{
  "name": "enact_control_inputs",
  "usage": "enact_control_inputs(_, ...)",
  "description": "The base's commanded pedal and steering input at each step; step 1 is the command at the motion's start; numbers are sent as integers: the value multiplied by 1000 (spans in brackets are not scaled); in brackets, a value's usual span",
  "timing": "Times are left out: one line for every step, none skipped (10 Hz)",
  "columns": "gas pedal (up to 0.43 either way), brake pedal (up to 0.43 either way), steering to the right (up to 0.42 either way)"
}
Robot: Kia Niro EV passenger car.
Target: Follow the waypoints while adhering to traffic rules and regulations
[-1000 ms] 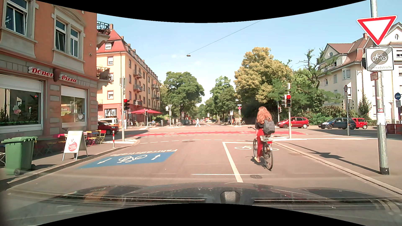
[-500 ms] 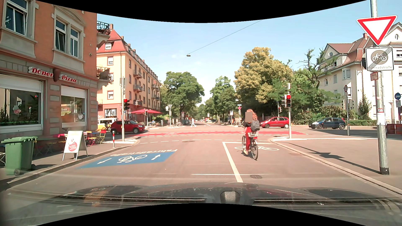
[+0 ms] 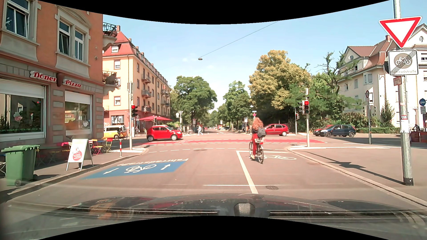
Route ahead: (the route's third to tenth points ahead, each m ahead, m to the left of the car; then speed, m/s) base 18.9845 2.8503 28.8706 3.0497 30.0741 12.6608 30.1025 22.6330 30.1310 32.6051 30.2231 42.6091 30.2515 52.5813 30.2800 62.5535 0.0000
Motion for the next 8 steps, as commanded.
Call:
enact_control_inputs(0, 280, 0)
enact_control_inputs(0, 280, 0)
enact_control_inputs(0, 280, 0)
enact_control_inputs(0, 280, 0)
enact_control_inputs(0, 280, 0)
enact_control_inputs(0, 280, 0)
enact_control_inputs(0, 280, 0)
enact_control_inputs(0, 280, 0)
